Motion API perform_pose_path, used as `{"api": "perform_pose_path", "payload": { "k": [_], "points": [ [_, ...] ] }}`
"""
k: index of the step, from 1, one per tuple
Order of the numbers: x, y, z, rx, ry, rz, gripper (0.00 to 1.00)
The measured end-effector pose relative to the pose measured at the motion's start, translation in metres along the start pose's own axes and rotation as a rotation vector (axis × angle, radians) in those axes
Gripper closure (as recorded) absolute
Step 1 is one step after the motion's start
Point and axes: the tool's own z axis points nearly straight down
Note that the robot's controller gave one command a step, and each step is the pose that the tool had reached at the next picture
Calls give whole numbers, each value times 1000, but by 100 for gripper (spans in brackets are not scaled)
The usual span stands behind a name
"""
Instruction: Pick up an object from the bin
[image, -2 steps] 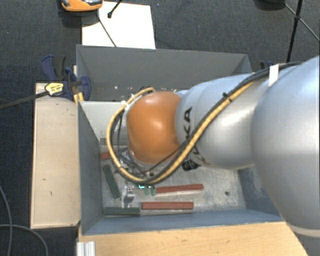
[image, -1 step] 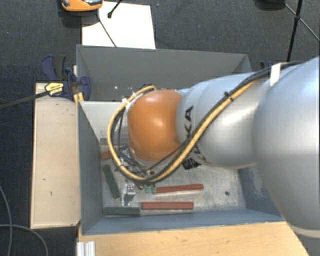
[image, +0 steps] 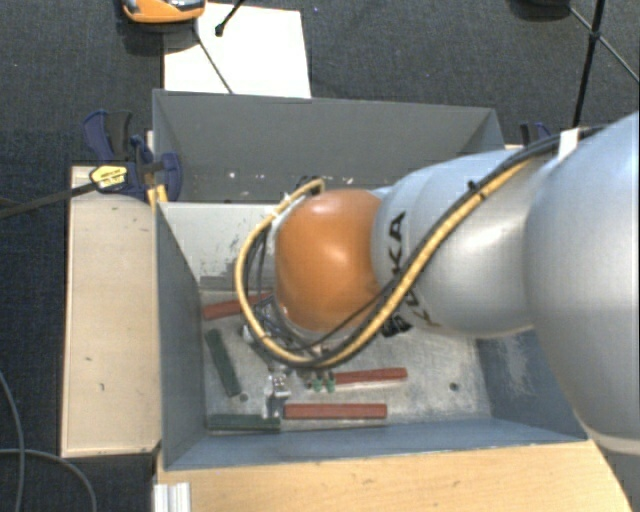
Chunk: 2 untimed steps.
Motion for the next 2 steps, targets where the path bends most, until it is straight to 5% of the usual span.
{"api": "perform_pose_path", "payload": {
  "k": [1, 2],
  "points": [
    [14, -56, 5, 4, 4, -55, 0],
    [6, -71, 30, 3, 4, -95, 0]
  ]
}}
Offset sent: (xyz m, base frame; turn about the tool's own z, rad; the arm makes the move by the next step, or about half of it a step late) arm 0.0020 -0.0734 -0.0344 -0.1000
